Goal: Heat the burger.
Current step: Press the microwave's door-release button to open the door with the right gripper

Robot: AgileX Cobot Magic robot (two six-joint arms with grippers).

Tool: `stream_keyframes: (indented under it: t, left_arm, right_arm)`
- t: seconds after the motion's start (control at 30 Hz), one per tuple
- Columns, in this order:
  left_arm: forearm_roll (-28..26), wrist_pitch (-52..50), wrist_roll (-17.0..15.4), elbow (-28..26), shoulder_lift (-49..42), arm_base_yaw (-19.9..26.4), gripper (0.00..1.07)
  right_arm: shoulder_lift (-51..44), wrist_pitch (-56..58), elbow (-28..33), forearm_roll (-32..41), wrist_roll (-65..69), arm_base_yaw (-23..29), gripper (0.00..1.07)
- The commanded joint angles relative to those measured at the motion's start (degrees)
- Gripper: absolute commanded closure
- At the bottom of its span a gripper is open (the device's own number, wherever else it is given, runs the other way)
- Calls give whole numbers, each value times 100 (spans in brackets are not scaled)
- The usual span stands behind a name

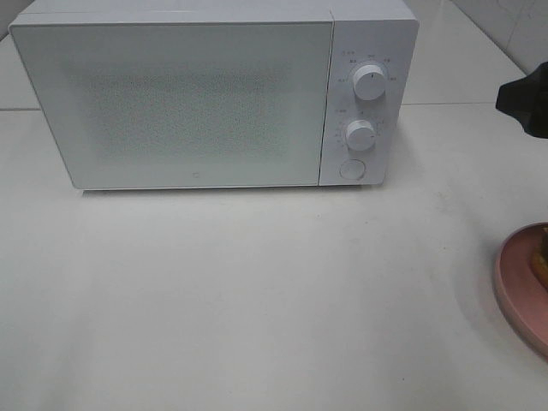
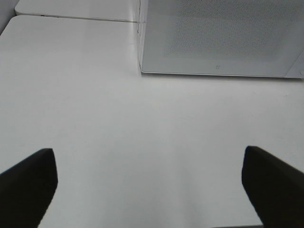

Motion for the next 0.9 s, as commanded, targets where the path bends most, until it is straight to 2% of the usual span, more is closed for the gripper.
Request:
stream_keyframes:
  t: [0.03,0.27,0.37,0.43,0.53,0.6,0.77,0.8,0.9]
  left_arm:
    - [0,-52,11,23,-120,0,9]
    - [0,-52,11,23,-120,0,9]
    - [0,-52,11,23,-120,0,9]
    - [0,-52,11,23,-120,0,9]
    - [0,-52,11,23,-120,0,9]
    - [0,-52,11,23,-120,0,9]
    - [0,-52,11,23,-120,0,9]
    - [0,-52,11,23,-120,0,9]
    - [0,-52,11,23,-120,0,9]
  right_arm:
    - [229,-619,-34,-74,-40,-17,31]
    - [779,-2200,435,0,-160,-17,31]
    - [854,-2349,498,23,-178,-17,32]
    - [1089,-2991,739,355,-395,321,32]
    - [1157,-3134,796,464,-521,458,32]
    - [1461,-3610,917,1054,-1008,951,32]
    - [1742,-4022,928,1633,-1432,1392,32]
    - [1879,-4263,928,1874,-1581,1644,32]
    - [1937,-4343,928,1982,-1621,1753,32]
